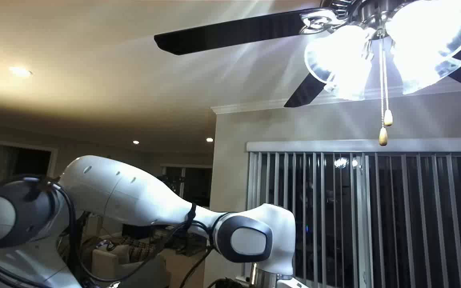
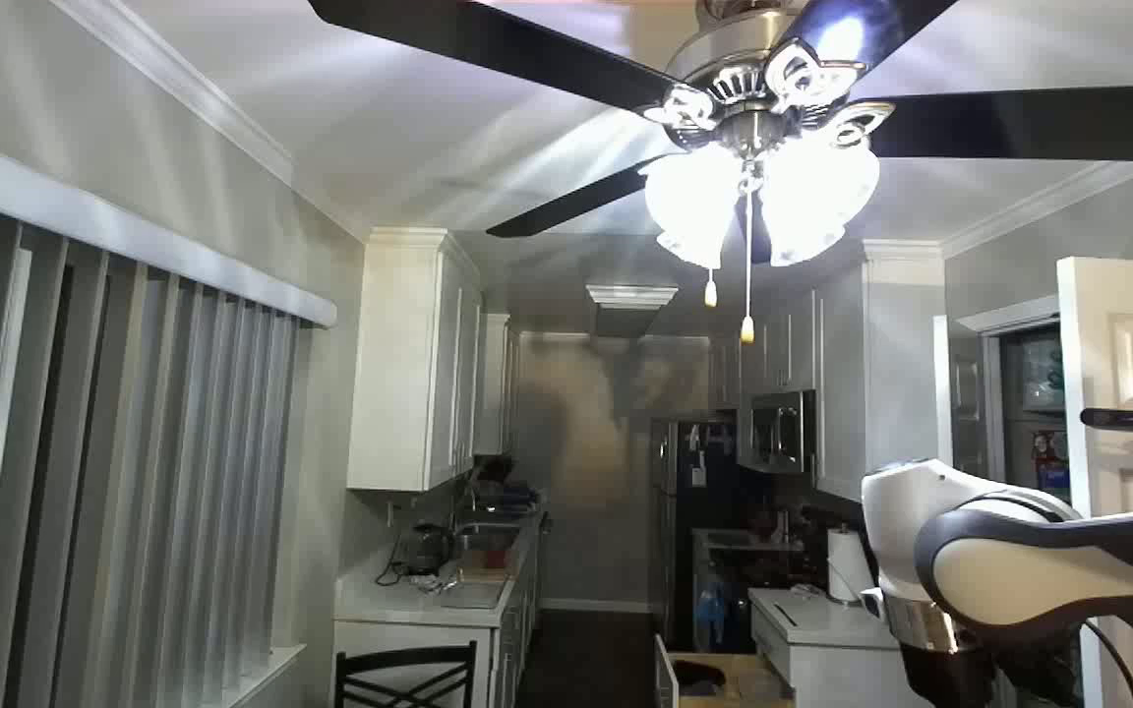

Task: Turn off the light on the ceiling fan

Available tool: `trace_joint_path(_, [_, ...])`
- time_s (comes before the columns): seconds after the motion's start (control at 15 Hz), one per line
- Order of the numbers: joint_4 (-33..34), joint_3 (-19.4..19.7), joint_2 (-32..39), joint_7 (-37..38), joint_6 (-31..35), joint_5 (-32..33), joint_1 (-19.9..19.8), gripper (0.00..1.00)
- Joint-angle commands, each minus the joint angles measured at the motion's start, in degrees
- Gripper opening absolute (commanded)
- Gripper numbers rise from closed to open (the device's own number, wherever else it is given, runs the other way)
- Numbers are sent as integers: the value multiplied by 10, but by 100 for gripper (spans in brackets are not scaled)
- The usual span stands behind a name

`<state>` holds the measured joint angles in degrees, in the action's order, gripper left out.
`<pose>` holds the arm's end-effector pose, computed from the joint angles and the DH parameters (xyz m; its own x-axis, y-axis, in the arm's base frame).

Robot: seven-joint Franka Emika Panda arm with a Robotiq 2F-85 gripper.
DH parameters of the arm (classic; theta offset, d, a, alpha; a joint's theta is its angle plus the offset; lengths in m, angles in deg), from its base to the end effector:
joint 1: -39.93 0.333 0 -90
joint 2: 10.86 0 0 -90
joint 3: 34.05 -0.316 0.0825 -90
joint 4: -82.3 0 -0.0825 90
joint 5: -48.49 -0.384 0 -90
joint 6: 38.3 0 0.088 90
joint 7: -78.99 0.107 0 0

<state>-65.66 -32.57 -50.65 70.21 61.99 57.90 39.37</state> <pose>0.3240 -0.0265 0.4700 0.9754 0.1533 -0.1586 0.1726 -0.9781 0.1162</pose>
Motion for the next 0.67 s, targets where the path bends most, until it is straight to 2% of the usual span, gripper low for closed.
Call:
trace_joint_path(0.0, [1,4,0,2,-1,2,5,100])
trace_joint_path(0.33, [1,4,0,2,-1,2,5,100])
trace_joint_path(0.47, [26,-7,-18,22,32,-7,11,100])
trace_joint_path(0.6, [77,-12,-25,35,32,-39,23,100])
